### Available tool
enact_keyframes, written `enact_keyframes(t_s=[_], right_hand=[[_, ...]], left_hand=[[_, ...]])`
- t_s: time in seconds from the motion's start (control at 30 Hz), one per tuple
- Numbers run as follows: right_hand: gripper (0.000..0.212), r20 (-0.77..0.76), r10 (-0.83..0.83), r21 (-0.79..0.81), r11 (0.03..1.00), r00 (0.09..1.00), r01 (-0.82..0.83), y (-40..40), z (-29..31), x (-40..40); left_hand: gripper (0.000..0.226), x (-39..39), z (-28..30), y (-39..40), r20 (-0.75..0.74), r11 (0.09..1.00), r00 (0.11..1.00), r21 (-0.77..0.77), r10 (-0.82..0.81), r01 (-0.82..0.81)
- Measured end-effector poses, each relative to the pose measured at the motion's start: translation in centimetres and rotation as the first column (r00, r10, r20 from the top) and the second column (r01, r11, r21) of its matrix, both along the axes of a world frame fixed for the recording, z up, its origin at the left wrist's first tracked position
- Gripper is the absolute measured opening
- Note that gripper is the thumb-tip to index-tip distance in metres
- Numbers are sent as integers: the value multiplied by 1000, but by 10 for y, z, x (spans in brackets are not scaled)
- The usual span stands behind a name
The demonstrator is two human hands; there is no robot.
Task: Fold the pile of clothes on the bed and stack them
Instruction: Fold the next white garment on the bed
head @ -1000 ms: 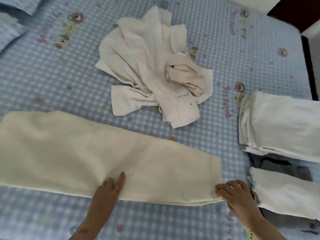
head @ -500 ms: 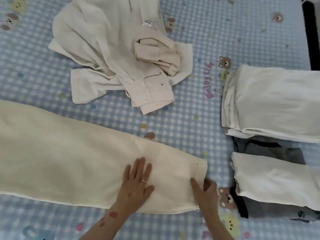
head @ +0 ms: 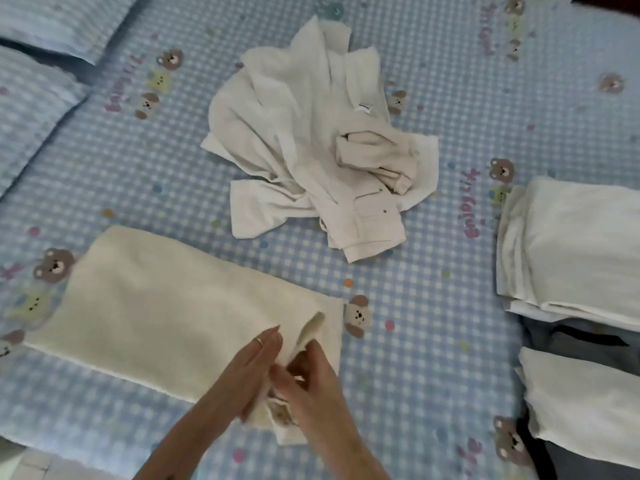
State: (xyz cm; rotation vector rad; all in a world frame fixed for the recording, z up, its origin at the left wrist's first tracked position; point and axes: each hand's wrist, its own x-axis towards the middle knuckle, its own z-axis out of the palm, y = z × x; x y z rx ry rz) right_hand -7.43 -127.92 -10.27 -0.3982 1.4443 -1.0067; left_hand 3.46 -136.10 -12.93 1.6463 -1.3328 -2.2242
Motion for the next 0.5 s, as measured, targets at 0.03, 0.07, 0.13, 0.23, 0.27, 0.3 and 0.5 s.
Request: enact_keyframes(t_s=[0.03, 0.07, 0.13, 0.23, 0.27, 0.3, 0.5], right_hand=[[47, 3, 56, -18, 998, 998, -55, -16, -7, 24], [51, -11, 100, -11, 995, 995, -100, -28, -17, 43], [53, -89, 121, 53, 992, 989, -117, -44, -40, 67], [59, -487, 251, 176, 966, 837, -187, -43, -84, 76], [64, -617, 339, 226, 941, 710, -253, -43, -98, 77], [67, -707, 420, 286, 906, 569, -313, -42, -111, 77], [71, -792, 576, 493, 800, 205, -342, -45, -157, 86]], left_hand=[[27, 18, -3, -17, 58, 1000, 998, 4, 0, 0], [32, 34, -10, -33, 116, 1000, 993, 13, -29, 27], [26, 64, -35, -63, 262, 992, 958, -26, -115, 126], [18, 86, -74, -88, 355, 975, 922, -101, -153, 200], [22, 91, -85, -92, 335, 976, 930, -100, -150, 194], [22, 94, -94, -94, 315, 976, 937, -106, -148, 189], [24, 109, -121, -106, 344, 943, 938, -293, -47, 155]])
